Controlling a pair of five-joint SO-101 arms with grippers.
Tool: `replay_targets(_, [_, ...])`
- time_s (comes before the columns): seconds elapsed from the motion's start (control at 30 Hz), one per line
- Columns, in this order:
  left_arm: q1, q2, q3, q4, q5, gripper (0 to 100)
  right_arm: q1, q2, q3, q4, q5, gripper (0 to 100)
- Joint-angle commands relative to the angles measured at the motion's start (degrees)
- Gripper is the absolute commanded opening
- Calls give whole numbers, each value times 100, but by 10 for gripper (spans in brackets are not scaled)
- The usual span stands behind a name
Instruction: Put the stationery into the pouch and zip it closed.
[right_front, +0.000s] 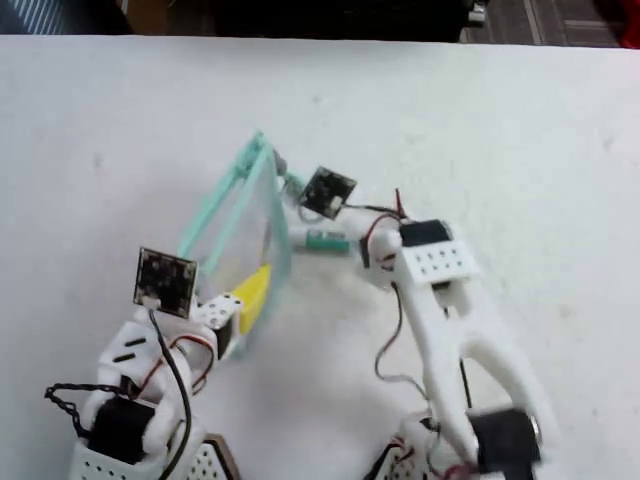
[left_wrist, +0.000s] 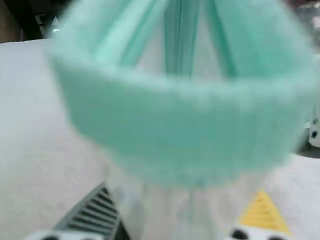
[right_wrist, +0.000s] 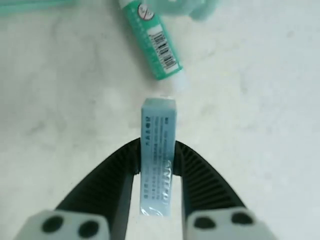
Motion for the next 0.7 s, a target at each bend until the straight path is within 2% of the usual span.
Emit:
replay_targets(0.0, [84, -22, -273, 26, -26, 252, -4, -1314, -211, 277, -519, 17])
replay_targets(0.13, [84, -22, -273, 26, -26, 253, -57, -2791, -220, 286, -1187, 17])
replay_targets(0.3, [84, -22, -273, 26, -26, 253, -734, -3820, -818, 936, -1336, 17])
replay_targets(0.47, [567, -22, -273, 123, -26, 249, -1745, -3538, -2207, 1842, -1398, 17])
replay_targets(0.57, [840, -22, -273, 193, -26, 249, -2229, -3081, -2989, 2105, -1864, 17])
replay_targets(0.67, [892, -22, -264, 193, -26, 249, -2413, -2668, -3648, 2132, -2171, 17])
